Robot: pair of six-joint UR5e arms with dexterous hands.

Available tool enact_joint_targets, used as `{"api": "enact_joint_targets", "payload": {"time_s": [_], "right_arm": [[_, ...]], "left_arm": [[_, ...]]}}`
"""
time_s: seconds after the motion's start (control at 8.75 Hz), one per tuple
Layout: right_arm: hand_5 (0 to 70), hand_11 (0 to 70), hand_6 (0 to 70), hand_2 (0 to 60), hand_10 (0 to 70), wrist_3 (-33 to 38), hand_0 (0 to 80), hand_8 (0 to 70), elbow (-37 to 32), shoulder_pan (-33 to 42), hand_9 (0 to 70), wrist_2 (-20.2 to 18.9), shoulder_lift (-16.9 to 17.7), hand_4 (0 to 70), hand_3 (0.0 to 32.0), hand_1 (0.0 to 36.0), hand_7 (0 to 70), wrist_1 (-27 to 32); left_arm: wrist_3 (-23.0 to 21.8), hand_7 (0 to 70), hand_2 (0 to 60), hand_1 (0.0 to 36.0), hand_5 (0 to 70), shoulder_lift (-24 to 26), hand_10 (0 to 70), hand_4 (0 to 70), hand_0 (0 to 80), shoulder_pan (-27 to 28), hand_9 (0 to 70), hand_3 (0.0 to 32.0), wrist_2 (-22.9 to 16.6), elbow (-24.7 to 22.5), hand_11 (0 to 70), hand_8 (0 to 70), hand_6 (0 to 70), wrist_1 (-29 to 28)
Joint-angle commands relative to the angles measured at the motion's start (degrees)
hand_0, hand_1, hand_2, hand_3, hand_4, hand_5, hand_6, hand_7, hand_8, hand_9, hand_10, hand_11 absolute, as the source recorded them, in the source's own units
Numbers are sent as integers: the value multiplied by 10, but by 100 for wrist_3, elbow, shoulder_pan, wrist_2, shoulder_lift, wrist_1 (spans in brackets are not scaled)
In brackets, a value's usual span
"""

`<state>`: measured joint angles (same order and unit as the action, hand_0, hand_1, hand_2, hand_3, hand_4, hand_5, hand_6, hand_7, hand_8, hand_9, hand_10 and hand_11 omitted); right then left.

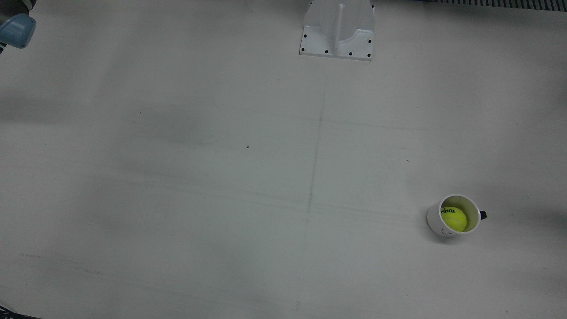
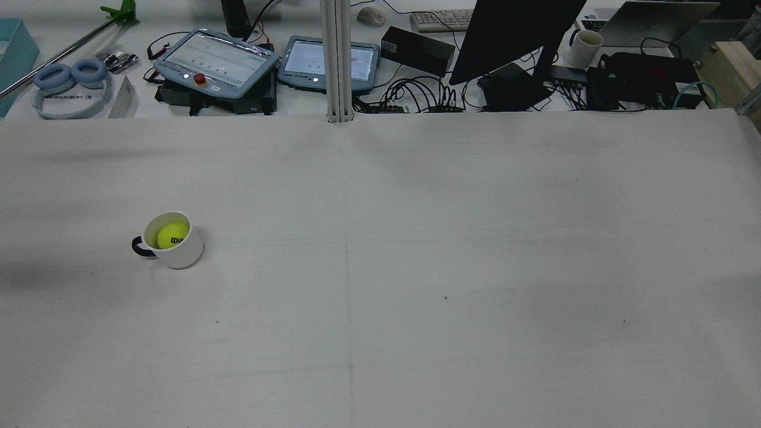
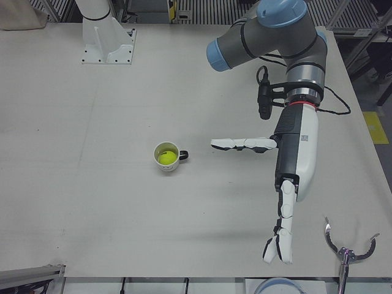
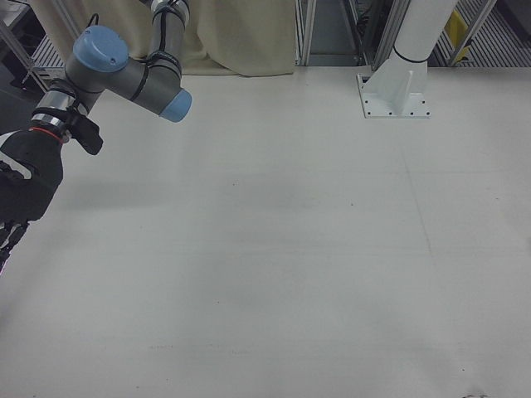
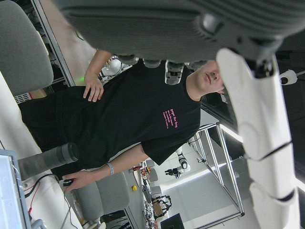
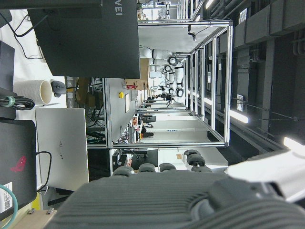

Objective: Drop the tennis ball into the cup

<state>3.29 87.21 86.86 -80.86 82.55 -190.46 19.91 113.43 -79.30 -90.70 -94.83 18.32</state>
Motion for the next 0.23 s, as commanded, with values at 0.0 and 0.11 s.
{"api": "enact_joint_targets", "payload": {"time_s": [0.0, 0.11], "right_arm": [[0, 0, 0, 0, 0, -22, 0, 0, 42, 24, 0, 0, 16, 0, 0, 0, 0, 0], [0, 0, 0, 0, 0, -13, 0, 0, -19, 15, 0, 0, 16, 0, 0, 0, 0, 0]], "left_arm": [[-188, 135, 66, 202, 12, -171, 0, 0, 491, 2, 13, 0, -446, -53, 0, 0, 10, -101], [-198, 126, 73, 197, 16, -346, 0, 0, 488, -7, 11, 0, -535, -53, 0, 7, 45, -171]]}}
